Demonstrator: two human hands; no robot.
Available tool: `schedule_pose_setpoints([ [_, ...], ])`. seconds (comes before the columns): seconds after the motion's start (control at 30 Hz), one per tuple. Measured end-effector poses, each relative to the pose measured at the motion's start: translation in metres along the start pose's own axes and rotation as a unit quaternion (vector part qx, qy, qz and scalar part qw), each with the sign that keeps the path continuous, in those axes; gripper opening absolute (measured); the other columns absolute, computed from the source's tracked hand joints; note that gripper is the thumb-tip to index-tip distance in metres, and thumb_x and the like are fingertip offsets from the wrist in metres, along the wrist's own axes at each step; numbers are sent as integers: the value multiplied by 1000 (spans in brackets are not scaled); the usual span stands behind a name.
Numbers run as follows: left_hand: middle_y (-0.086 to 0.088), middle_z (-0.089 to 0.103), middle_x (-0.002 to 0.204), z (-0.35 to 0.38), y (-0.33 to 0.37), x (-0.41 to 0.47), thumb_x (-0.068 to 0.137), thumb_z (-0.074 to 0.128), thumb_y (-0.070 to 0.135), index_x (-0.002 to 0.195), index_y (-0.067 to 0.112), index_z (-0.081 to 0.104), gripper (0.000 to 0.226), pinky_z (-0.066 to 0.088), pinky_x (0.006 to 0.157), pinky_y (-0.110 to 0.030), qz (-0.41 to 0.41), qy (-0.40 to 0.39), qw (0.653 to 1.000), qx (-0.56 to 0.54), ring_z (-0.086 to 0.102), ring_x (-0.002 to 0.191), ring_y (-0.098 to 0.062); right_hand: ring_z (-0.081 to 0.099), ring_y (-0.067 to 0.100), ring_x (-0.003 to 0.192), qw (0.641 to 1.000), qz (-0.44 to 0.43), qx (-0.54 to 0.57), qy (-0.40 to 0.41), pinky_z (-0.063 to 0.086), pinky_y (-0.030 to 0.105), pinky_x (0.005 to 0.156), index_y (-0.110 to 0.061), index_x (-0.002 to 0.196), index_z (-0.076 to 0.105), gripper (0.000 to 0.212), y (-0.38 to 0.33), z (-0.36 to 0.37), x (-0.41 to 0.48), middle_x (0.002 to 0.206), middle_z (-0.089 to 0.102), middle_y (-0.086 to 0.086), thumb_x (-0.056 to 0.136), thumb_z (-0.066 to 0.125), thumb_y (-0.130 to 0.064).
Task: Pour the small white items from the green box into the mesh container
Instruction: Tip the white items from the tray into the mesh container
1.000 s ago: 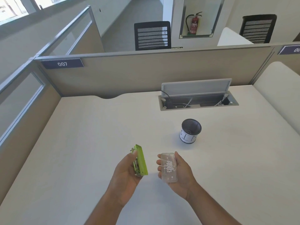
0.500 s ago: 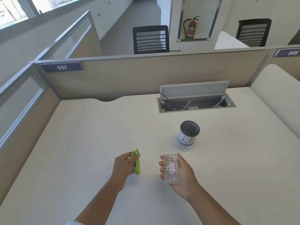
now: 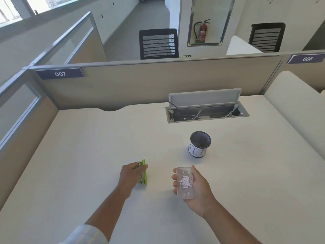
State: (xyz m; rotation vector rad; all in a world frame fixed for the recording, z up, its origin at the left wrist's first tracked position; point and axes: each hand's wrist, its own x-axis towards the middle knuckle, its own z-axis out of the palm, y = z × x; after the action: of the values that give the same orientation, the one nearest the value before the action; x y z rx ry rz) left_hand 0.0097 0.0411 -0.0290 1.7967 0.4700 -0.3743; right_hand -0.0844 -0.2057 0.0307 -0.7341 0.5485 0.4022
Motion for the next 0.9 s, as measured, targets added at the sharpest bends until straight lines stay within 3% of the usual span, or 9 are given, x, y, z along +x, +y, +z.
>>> schedule_pose_setpoints([
  [0.37,-1,44,70,-8,4,7,87,90,22,66,19,64,33,31,67,-34,-12,-22,1000,8,38,69,-25,69,27,70,1000,-9,3,4,56,37,66,-4,110,81,66,-7,-7,-2,93,75,17,104,41,-56],
  [0.43,-3,55,88,-6,10,-2,87,91,25,89,12,76,20,27,86,-32,-17,9,1000,13,54,83,-37,70,28,70,1000,-13,-3,4,59,37,65,-4,108,82,67,-10,-7,-4,93,75,18,104,42,-59],
  [0.47,-9,61,106,-4,14,-6,87,91,30,118,8,77,41,52,112,-60,-20,24,999,30,61,104,-45,70,28,70,1000,-18,-11,7,60,37,65,-4,107,82,67,-11,-8,-5,93,75,19,104,43,-59],
  [0.5,-12,64,127,-2,19,-15,86,91,36,144,9,67,68,53,103,-45,-14,44,997,55,61,128,-42,70,29,69,999,-23,-23,12,61,38,64,-4,106,82,66,-13,-7,-7,92,75,20,104,44,-58],
  [0.57,-10,58,153,8,29,-36,87,90,42,156,15,57,80,49,116,-50,43,92,991,86,52,145,-34,70,32,67,998,-37,-45,26,62,39,62,-3,106,81,61,-18,-7,-9,92,75,22,105,46,-53],
  [0.63,-6,63,145,23,40,-56,92,85,39,145,18,67,60,50,116,-50,123,104,983,91,59,135,-28,70,33,64,995,-53,-70,52,62,40,60,0,107,77,55,-22,-7,-11,88,75,23,106,49,-48],
  [0.73,-2,78,97,50,57,-75,98,80,30,111,19,82,17,57,86,-20,147,14,988,38,71,94,-1,71,34,62,986,-76,-110,95,62,41,57,4,108,71,53,-30,-6,-12,82,75,22,108,49,-43],
  [0.8,-4,79,86,70,70,-82,99,77,26,99,17,84,12,50,66,-7,129,-77,989,15,67,71,9,72,35,61,980,-87,-135,121,62,42,57,6,110,69,52,-36,-7,-10,78,75,21,108,49,-42],
  [0.9,7,81,83,97,83,-87,102,72,23,101,21,87,15,52,61,-12,112,-160,981,9,68,69,1,73,35,62,970,-105,-165,146,62,42,56,5,110,68,49,-49,-8,-5,76,75,20,109,49,-40],
])
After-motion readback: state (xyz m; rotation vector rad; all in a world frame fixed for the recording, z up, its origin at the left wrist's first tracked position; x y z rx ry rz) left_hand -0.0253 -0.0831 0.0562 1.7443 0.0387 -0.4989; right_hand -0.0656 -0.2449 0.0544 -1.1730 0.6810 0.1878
